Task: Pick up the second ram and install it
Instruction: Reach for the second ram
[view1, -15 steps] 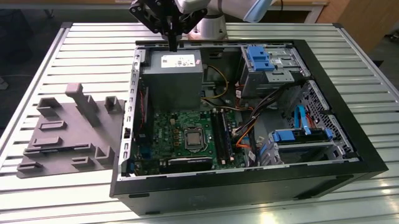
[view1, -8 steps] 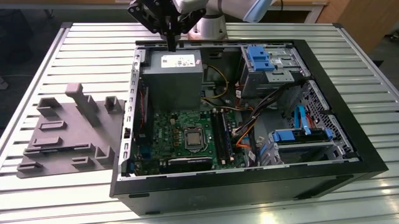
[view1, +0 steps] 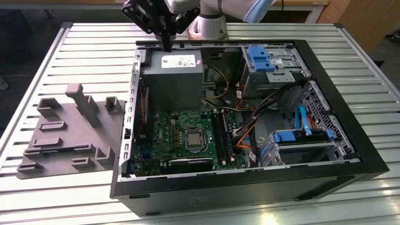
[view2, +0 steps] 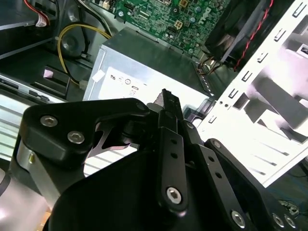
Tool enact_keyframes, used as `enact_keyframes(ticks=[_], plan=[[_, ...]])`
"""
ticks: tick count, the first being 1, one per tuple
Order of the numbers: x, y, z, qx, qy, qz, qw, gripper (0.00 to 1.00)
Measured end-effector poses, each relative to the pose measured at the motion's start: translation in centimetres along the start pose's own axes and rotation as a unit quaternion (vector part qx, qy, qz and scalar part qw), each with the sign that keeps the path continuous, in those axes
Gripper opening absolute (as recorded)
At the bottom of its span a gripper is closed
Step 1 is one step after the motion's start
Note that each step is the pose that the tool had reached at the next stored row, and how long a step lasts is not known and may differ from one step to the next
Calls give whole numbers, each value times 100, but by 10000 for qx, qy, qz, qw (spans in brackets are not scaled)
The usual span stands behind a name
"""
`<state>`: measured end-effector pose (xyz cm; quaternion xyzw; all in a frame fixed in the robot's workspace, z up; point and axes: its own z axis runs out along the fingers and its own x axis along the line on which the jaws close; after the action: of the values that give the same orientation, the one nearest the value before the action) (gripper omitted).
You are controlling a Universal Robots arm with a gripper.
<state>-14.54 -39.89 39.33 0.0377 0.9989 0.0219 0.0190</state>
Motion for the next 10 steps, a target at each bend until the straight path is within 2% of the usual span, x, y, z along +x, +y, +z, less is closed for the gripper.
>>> enact_keyframes(ticks=[10], plan=[[143,-11,-6,-4,-48,-2,10000,11]])
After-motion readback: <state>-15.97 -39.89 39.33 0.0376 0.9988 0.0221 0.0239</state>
